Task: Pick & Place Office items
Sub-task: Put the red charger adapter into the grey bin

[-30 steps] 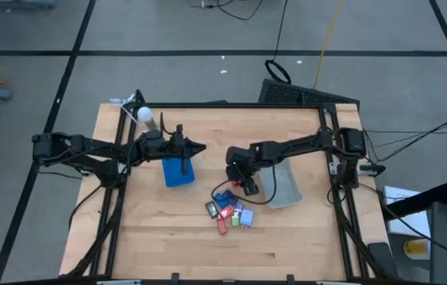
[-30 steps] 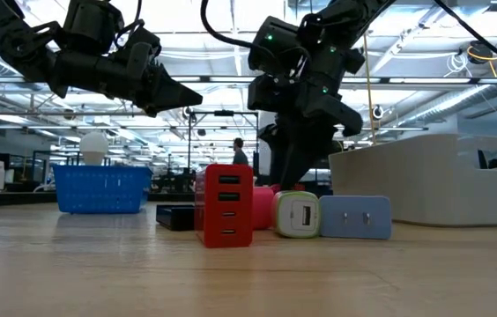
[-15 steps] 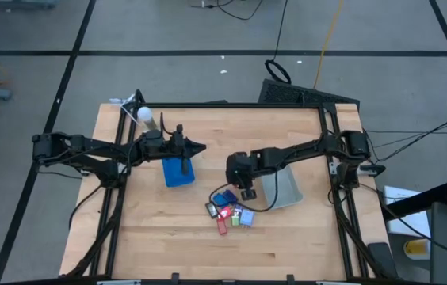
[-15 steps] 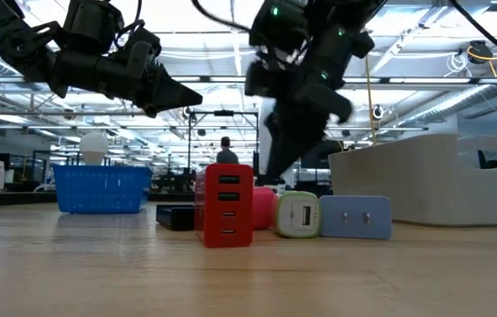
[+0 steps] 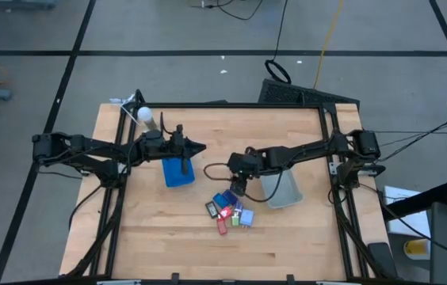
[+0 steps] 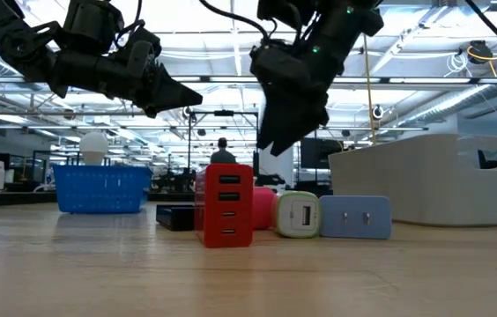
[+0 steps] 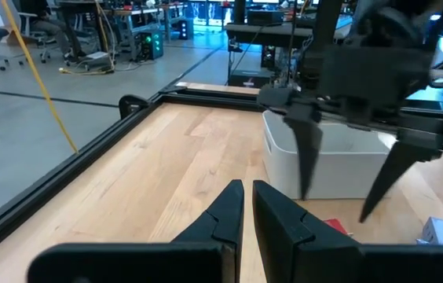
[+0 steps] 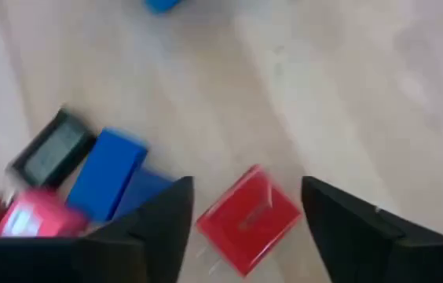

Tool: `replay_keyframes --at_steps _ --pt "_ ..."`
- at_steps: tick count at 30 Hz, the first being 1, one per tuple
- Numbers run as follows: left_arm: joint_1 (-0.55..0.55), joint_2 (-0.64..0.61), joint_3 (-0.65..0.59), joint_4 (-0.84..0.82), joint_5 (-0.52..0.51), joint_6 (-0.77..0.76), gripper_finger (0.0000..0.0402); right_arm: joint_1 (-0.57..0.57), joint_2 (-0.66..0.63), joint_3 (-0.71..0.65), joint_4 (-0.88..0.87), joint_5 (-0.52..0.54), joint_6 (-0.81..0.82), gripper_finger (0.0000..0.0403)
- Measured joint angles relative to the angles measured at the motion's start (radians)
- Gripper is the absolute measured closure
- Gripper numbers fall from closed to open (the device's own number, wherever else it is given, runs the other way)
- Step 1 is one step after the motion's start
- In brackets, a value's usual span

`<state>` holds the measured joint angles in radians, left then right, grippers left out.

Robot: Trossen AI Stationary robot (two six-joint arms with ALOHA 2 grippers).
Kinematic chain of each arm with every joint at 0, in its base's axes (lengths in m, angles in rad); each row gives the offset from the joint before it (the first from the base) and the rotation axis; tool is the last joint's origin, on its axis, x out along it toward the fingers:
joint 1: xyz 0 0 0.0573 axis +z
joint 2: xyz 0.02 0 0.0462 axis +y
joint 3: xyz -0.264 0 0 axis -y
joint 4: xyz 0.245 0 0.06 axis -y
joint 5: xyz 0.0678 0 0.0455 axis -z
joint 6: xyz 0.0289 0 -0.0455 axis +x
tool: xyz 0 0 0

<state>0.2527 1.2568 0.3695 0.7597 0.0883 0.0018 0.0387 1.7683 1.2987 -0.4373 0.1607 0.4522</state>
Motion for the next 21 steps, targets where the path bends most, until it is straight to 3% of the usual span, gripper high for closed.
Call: replay_keyframes --at_steps 7,21 --pt "0.002 0.000 0.000 0.002 -0.001 0.019 0.0371 -0.018 0.046 0.002 0.025 0.077 0.194 0.0101" --pt "0.025 0.000 0.001 0.022 -0.001 0.070 0.0371 -0.025 0.134 0.000 0.000 0.020 0.310 0.0107"
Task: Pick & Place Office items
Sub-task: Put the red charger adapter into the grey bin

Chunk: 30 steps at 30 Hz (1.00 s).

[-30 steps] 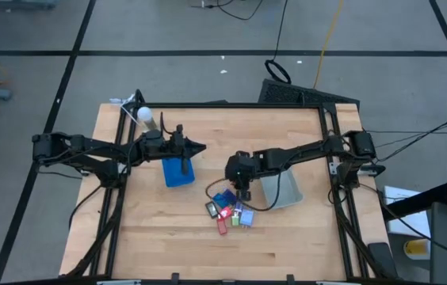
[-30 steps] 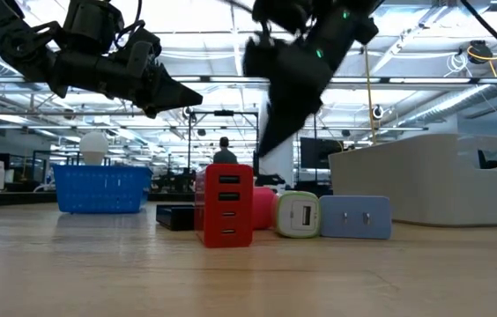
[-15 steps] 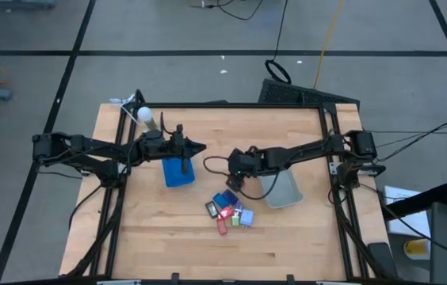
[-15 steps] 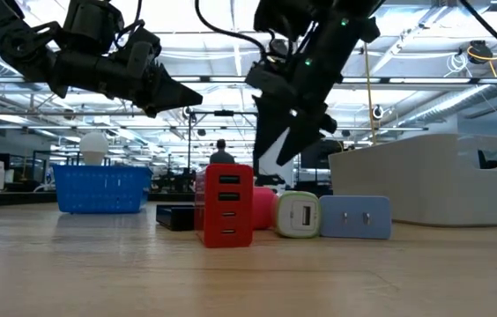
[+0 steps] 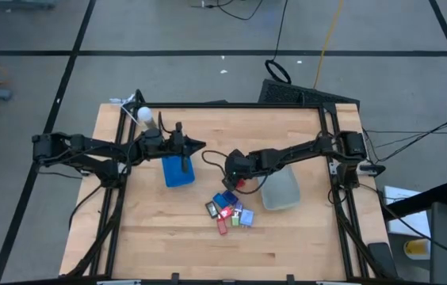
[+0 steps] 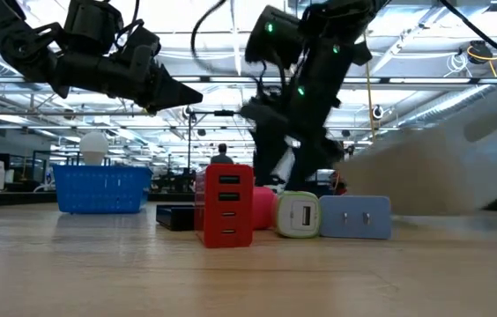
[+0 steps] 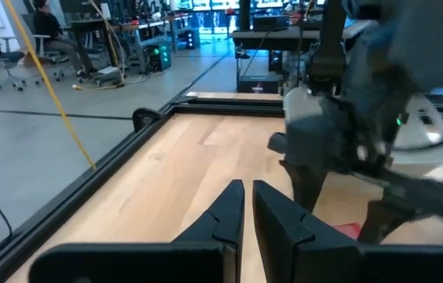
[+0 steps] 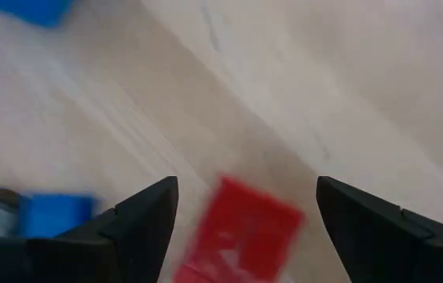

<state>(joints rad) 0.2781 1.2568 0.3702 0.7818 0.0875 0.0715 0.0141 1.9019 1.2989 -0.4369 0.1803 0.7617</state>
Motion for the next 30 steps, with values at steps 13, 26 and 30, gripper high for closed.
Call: replay_keyframes --at_steps 13,26,30 --pt "0.012 0.000 0.000 -0.001 0.001 0.010 0.0371 0.004 -0.031 0.001 0.060 -0.007 0.026 0.0108" --pt "0.012 0.000 0.000 0.002 0.019 0.013 0.0371 0.040 -0.031 0.002 -0.104 -0.045 0.187 0.0108" --pt "0.012 0.000 0.000 0.001 0.019 0.013 0.0371 0.041 -0.019 0.003 -0.102 -0.015 0.170 0.0108"
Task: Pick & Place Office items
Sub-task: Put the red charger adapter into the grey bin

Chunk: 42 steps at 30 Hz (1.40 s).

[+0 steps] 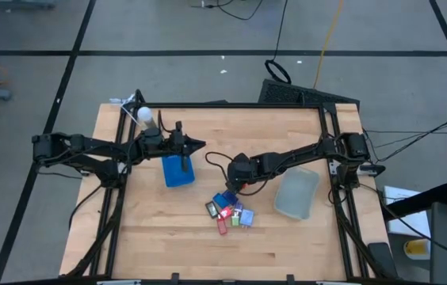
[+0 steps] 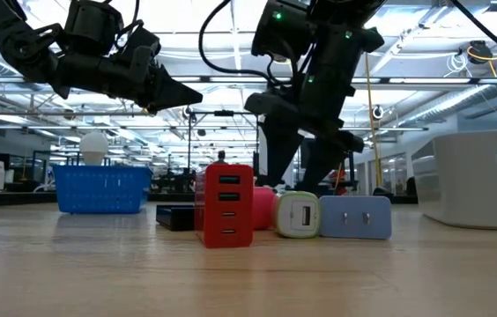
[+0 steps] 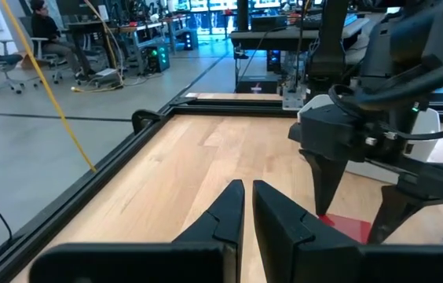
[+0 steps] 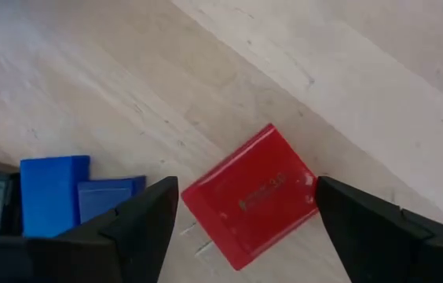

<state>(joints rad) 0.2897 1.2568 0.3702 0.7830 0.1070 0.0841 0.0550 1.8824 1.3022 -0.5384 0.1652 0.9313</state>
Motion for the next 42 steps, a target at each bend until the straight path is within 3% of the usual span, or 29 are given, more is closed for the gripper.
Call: replay_keyframes --at_steps 5,9,16,21,42 --pt "0.000 0.000 0.000 0.000 0.000 -0.001 0.0371 -0.005 0.020 -0.002 0.156 0.010 -0.133 0.0108" --pt "0.000 0.000 0.000 -0.001 0.000 -0.004 0.0371 -0.018 0.021 -0.003 0.249 -0.066 -0.246 0.0108" --pt "0.000 0.000 0.000 -0.001 0.000 -0.006 0.0371 -0.017 -0.019 0.004 0.202 -0.066 -0.263 0.0108" --pt "0.000 0.000 0.000 0.004 0.000 -0.003 0.0371 -0.003 -0.024 0.038 0.021 -0.047 -0.171 0.0108" --pt "0.000 0.000 0.000 0.007 0.000 -0.002 0.0371 -0.007 0.128 0.044 0.121 -0.030 -0.227 0.0108"
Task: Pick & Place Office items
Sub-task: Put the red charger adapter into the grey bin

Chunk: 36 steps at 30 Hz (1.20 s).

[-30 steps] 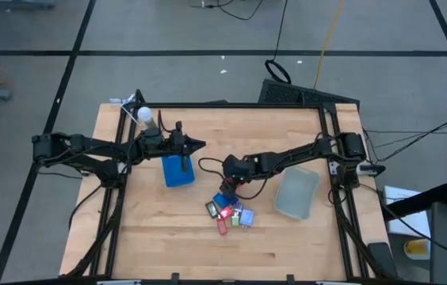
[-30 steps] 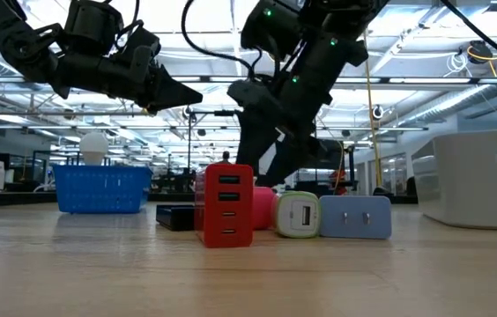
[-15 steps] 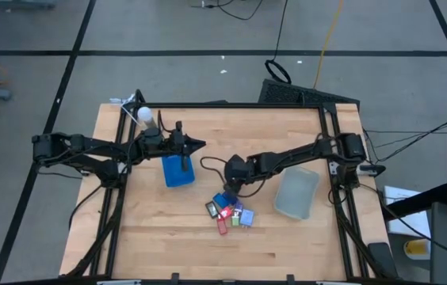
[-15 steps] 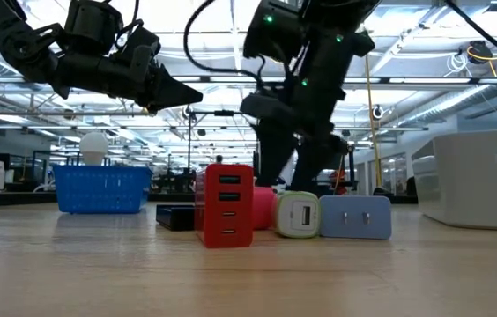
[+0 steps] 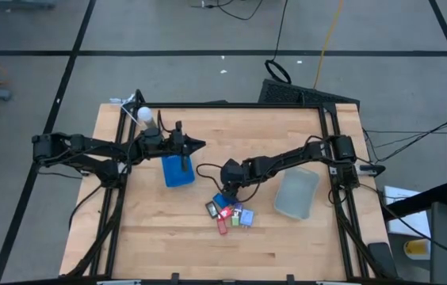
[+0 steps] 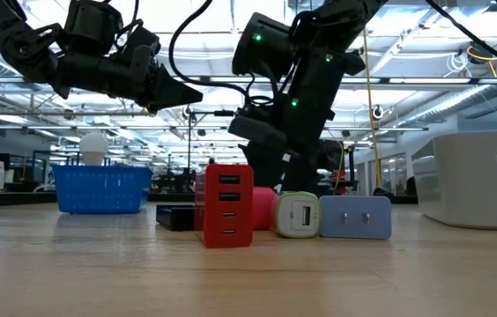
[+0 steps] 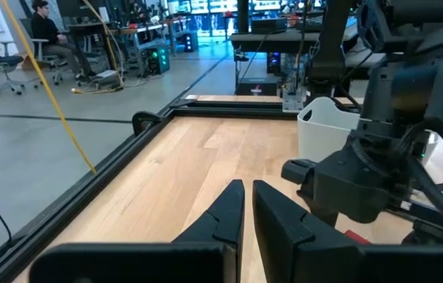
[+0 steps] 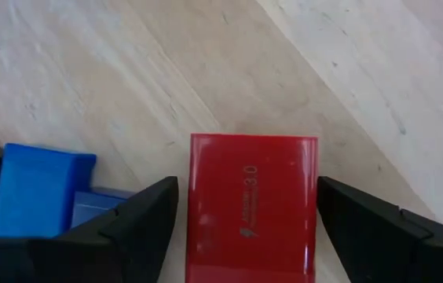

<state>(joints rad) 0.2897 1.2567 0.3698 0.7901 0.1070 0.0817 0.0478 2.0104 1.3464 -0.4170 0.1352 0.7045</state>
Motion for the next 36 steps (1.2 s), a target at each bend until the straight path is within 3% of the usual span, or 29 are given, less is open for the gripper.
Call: replay_keyframes --at_steps 4,9,16,25,36 --pt "0.000 0.000 0.000 0.000 0.000 0.002 0.0371 -0.003 0.001 0.000 -0.009 -0.002 -0.053 0.0122" --pt "0.000 0.000 0.000 -0.001 0.000 0.016 0.0371 -0.017 0.001 0.000 -0.012 -0.006 -0.091 0.0202" --pt "0.000 0.000 0.000 -0.010 -0.001 0.018 0.0371 -0.027 -0.042 -0.006 -0.001 -0.007 -0.184 0.0199" --pt "0.017 0.000 0.000 -0.012 -0.004 0.019 0.0371 0.014 -0.318 -0.072 0.067 0.073 -0.284 0.0200" --pt "0.024 0.000 0.000 -0.012 -0.004 0.015 0.0371 0.076 -0.746 -0.412 0.410 0.073 -0.366 0.0199"
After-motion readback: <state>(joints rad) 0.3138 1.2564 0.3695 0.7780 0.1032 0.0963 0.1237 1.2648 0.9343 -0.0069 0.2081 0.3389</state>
